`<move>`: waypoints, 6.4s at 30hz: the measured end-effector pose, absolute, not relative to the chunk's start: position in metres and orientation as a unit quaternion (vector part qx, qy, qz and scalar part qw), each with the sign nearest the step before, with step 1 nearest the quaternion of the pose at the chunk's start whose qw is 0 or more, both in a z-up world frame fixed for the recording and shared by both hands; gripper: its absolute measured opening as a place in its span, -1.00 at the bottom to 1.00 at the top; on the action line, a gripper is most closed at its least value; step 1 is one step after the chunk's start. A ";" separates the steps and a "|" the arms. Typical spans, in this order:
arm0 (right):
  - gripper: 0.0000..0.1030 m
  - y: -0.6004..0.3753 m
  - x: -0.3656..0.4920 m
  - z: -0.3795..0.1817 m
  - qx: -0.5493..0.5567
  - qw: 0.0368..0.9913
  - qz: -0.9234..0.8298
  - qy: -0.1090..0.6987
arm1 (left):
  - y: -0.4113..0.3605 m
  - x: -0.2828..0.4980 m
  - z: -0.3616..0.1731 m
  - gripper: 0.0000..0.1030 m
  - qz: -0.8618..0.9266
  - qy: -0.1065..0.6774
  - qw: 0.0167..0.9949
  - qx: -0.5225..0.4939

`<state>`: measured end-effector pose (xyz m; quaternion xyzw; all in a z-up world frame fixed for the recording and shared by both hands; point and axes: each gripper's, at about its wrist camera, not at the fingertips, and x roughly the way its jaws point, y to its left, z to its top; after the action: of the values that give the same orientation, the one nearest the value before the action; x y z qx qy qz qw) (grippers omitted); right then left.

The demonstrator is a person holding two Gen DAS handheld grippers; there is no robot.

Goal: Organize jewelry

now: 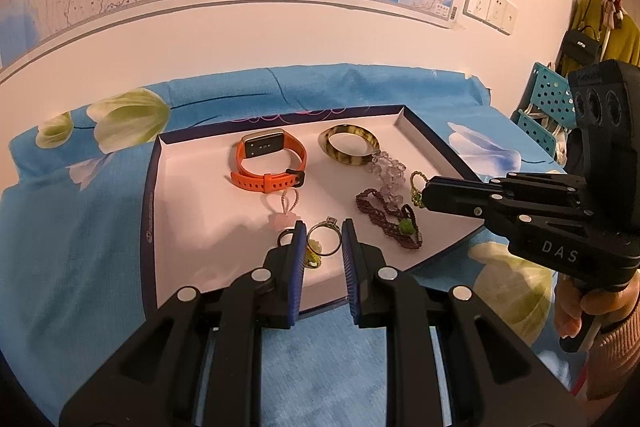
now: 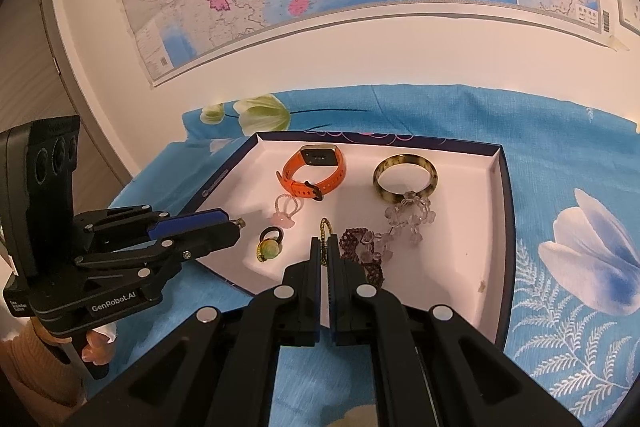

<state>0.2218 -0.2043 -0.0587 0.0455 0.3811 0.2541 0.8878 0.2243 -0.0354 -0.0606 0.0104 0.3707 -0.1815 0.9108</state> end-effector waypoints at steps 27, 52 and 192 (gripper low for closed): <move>-0.96 -0.204 0.242 -0.075 0.057 0.883 0.240 0.400 | -0.043 0.239 -0.069 -0.64 -0.169 0.383 0.908 0.014; -0.82 -0.213 0.250 -0.084 0.071 0.885 0.216 0.406 | -0.038 0.247 -0.082 -0.17 -0.147 0.400 0.905 0.006; 0.87 -0.206 0.008 -0.011 0.026 0.982 0.126 0.141 | -0.006 -0.012 0.009 0.89 -0.012 0.114 0.993 0.008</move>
<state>0.0077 -0.2061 -0.0106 0.0257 0.1413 0.1257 0.9816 -0.0124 -0.0065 0.0090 0.0078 0.1139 -0.0123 0.9934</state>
